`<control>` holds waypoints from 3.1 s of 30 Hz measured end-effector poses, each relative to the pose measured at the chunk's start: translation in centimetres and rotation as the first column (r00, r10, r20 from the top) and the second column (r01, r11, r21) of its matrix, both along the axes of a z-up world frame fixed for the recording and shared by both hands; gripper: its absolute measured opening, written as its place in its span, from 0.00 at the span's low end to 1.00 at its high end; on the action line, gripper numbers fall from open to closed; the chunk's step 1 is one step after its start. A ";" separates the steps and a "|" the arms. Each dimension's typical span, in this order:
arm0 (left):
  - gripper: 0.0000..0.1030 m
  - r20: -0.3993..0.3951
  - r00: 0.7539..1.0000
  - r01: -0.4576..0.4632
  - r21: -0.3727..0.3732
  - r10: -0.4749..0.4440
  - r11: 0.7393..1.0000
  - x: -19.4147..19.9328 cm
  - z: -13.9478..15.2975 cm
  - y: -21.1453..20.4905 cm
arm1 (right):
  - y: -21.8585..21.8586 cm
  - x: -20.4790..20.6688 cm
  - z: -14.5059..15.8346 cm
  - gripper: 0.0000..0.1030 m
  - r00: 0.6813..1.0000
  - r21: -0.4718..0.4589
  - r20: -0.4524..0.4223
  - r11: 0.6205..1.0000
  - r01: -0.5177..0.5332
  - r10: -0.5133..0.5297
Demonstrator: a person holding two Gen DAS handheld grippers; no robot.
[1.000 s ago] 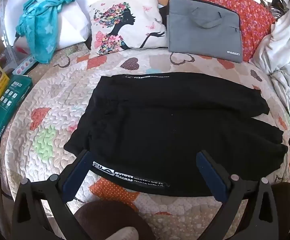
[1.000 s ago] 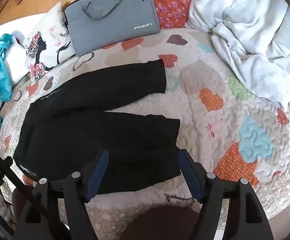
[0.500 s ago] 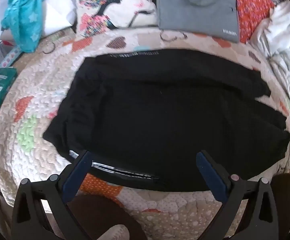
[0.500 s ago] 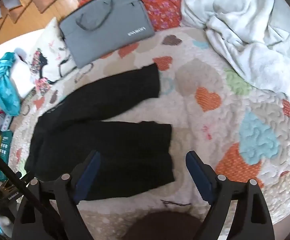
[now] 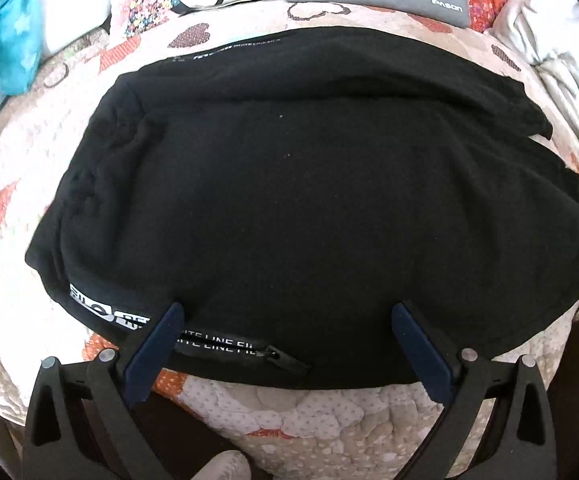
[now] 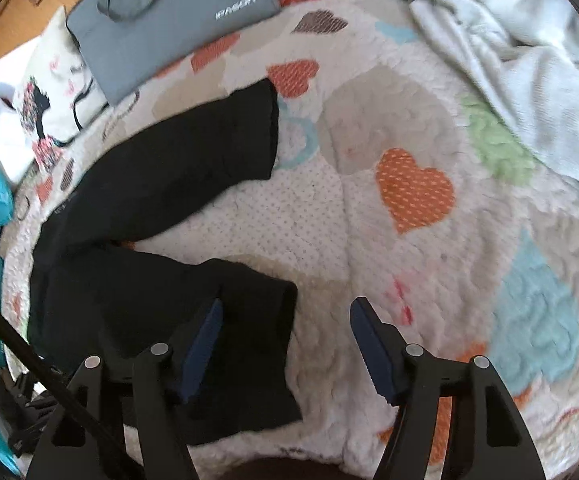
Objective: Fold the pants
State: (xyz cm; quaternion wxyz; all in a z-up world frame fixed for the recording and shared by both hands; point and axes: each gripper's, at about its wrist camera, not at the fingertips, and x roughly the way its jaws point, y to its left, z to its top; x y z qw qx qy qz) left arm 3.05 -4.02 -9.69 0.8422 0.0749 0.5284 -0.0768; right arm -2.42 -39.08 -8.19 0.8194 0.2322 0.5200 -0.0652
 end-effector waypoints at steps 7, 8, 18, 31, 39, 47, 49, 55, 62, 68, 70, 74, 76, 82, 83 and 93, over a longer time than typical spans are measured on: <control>1.00 0.031 1.000 -0.003 -0.022 0.004 1.000 -0.4 -0.2 0.4 | 0.8 1.9 1.5 0.12 0.999 -0.018 0.036 0.999 -0.029 0.029; 1.00 0.031 0.999 -0.009 -0.025 0.010 1.000 -0.4 -0.2 0.4 | 0.7 2.1 1.9 0.12 0.999 -0.035 0.040 0.999 -0.009 0.011; 1.00 0.077 0.997 0.013 -0.015 -0.012 1.000 -1.3 -0.1 0.1 | -1.8 -0.3 5.0 0.25 0.983 -0.085 0.094 0.983 0.163 -0.155; 0.99 0.140 0.990 0.010 -0.116 0.006 0.993 -2.1 4.4 2.3 | 1.3 -6.5 5.8 0.65 0.991 -0.062 0.116 0.996 0.071 -0.063; 0.88 0.161 0.974 -0.113 -0.256 0.158 0.960 -1.5 8.7 9.7 | 6.9 -7.8 14.8 0.77 0.913 -0.317 0.408 0.937 0.148 -0.007; 0.89 0.143 0.914 -0.345 -0.220 0.380 0.912 0.0 7.7 19.1 | 9.2 -5.4 13.0 0.92 0.916 0.022 0.399 0.999 -0.037 0.026; 0.89 0.103 0.911 -0.366 -0.243 0.399 0.898 0.7 6.6 21.3 | 10.0 -4.6 11.6 0.91 0.942 -0.013 0.333 0.999 -0.037 0.039; 0.88 -0.027 0.961 -0.268 -0.336 0.275 0.903 4.4 2.3 23.2 | 9.7 -4.7 9.2 0.91 0.966 0.020 0.260 1.000 0.001 -0.006; 0.24 -0.038 0.968 -0.246 -0.347 0.248 0.905 4.4 3.0 21.8 | 8.4 -5.6 8.6 0.91 0.972 0.022 0.227 0.998 0.055 -0.059; 0.23 -0.111 0.946 -0.323 -0.437 0.305 0.840 1.9 3.3 24.5 | 7.4 -6.1 8.2 0.91 0.973 0.029 0.212 0.996 0.086 -0.090; 0.26 -0.137 0.940 -0.341 -0.450 0.313 0.825 1.8 2.2 25.0 | 7.3 -6.0 7.8 0.91 0.974 0.034 0.205 0.996 0.087 -0.092; 0.33 -0.191 0.926 -0.377 -0.533 0.327 0.758 1.9 1.3 26.6 | 6.9 -5.9 6.7 0.91 0.978 0.064 0.186 0.994 0.084 -0.095; 0.35 -0.185 0.927 -0.373 -0.527 0.325 0.764 1.8 1.8 26.7 | 6.6 -6.1 6.5 0.91 0.980 0.059 0.179 0.995 0.083 -0.092; 0.35 -0.056 0.922 -0.367 -0.435 0.382 0.822 -0.9 4.9 27.9 | 2.8 -7.2 4.9 0.91 0.978 0.022 0.115 0.985 0.170 -0.172; 0.35 -0.042 0.920 -0.367 -0.439 0.389 0.820 -1.3 5.3 28.1 | 1.6 -7.5 4.3 0.91 0.974 0.021 0.100 0.979 0.201 -0.202; 0.36 0.032 0.947 -0.275 -0.431 0.319 0.860 -0.5 8.6 23.1 | 1.3 -4.6 0.3 0.65 0.995 -0.075 -0.057 0.994 0.081 -0.086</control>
